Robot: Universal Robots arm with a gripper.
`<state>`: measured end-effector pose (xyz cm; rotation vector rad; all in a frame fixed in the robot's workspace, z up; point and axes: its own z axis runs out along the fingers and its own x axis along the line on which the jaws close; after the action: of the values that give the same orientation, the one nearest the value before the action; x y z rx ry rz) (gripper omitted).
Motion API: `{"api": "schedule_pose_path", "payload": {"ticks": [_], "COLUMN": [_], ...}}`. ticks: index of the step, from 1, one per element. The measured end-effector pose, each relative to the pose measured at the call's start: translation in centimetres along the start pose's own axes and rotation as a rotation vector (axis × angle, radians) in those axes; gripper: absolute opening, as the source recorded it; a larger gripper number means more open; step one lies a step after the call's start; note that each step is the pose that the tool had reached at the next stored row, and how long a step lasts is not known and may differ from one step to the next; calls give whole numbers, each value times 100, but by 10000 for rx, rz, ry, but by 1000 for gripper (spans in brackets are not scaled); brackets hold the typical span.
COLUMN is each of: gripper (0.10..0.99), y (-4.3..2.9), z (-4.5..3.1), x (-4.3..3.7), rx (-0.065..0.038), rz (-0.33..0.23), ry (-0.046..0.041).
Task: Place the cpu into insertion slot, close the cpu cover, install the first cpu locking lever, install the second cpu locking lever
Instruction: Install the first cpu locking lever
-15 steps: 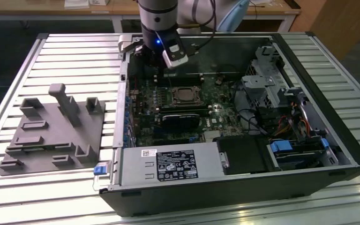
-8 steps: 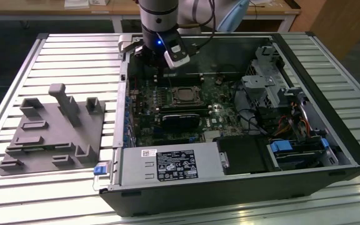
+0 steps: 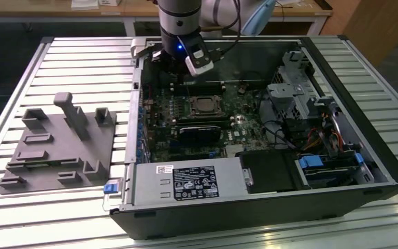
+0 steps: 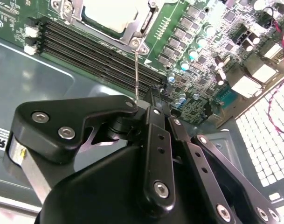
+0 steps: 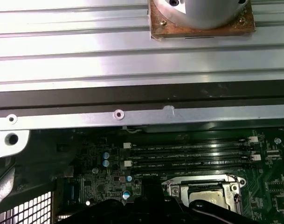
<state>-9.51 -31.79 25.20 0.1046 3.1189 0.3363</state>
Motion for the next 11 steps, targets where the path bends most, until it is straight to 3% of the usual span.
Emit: {"api": "schedule_pose_path", "payload": {"ticks": [4, 11], "gripper": [106, 106], "y": [7, 25], "z": [4, 9], "x": [-85, -337], "rx": [-2, -1], "rz": [0, -1], "ry": [0, 3]}}
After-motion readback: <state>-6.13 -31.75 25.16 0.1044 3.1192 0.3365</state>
